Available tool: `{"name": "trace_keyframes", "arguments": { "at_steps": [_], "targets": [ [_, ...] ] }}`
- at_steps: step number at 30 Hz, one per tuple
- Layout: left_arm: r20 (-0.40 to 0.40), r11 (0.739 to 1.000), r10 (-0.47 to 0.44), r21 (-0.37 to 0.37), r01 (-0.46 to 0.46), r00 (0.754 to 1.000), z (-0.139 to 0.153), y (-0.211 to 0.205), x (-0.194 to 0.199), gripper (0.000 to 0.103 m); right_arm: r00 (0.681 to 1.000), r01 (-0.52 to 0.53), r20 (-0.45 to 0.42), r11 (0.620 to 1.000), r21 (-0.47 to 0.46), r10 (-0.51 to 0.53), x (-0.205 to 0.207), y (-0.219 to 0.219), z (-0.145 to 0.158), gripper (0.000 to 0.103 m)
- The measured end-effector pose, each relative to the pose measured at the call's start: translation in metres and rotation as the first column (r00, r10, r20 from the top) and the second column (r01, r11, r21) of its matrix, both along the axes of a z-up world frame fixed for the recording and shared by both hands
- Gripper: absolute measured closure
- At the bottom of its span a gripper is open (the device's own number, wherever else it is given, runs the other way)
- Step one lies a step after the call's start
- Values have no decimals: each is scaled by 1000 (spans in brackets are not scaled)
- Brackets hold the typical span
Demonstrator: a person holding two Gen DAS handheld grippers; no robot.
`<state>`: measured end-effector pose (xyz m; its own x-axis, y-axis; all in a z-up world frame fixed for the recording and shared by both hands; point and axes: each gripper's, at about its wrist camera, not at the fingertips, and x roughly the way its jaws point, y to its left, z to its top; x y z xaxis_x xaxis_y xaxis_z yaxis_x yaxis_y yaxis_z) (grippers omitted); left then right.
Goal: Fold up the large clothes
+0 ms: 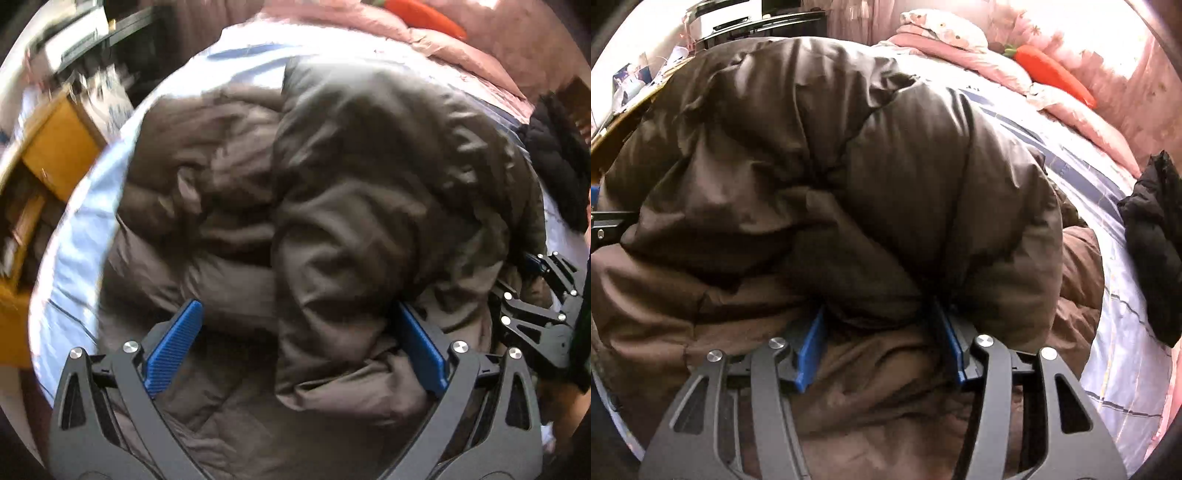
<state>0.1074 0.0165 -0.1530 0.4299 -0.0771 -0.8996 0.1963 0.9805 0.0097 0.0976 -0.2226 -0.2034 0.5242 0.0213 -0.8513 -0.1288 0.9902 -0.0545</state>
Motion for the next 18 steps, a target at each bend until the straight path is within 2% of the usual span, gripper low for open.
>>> {"name": "trace_keyframes", "arguments": {
  "at_steps": [1, 3, 4, 7, 8, 10, 11, 13, 15, 16, 17, 18],
  "targets": [
    [38, 1000, -7, -10, 8, 999, 9, 1, -5, 2, 1000, 5, 17, 999, 36, -5, -9, -3, 10, 46],
    [110, 998, -7, -56, 13, 994, 29, 7, -13, 2, 997, -10, 79, 997, 77, 4, -35, -7, 40, 35],
    [146, 997, -5, -78, 17, 989, 38, 10, -17, 2, 996, -17, 92, 997, 80, 10, -42, -10, 56, 35],
    [214, 990, -31, -127, 59, 976, 55, 9, -23, 2, 996, -7, 86, 994, 111, -2, -59, -23, 83, 32],
    [205, 985, -55, -148, 86, 977, 57, 4, -24, 2, 997, -4, 72, 991, 134, -6, -60, -26, 88, 31],
    [134, 959, -130, -233, 159, 982, 50, -8, -25, 2, 999, -10, 37, 980, 200, 3, -55, -33, 84, 31],
    [87, 941, -180, -275, 197, 980, 44, -15, -27, 2, 1000, -3, 15, 976, 219, 0, -53, -39, 79, 31],
    [41, 920, -256, -297, 257, 966, 38, -33, -28, 2, 999, 16, -52, 973, 231, -4, -49, -45, 69, 32],
    [13, 908, -314, -287, 304, 949, 31, -45, -31, 2, 996, 41, -87, 978, 204, -23, -43, -48, 63, 41],
    [2, 903, -332, -287, 319, 943, 27, -48, -32, 2, 995, 61, -90, 978, 198, -44, -37, -47, 60, 43],
    [-11, 900, -346, -285, 329, 938, 23, -51, -31, 2, 993, 91, -87, 974, 210, -74, -34, -53, 58, 49],
    [-20, 902, -353, -275, 334, 935, 20, -54, -32, 2, 992, 115, -77, 963, 243, -99, -29, -61, 57, 61]
  ]
}}
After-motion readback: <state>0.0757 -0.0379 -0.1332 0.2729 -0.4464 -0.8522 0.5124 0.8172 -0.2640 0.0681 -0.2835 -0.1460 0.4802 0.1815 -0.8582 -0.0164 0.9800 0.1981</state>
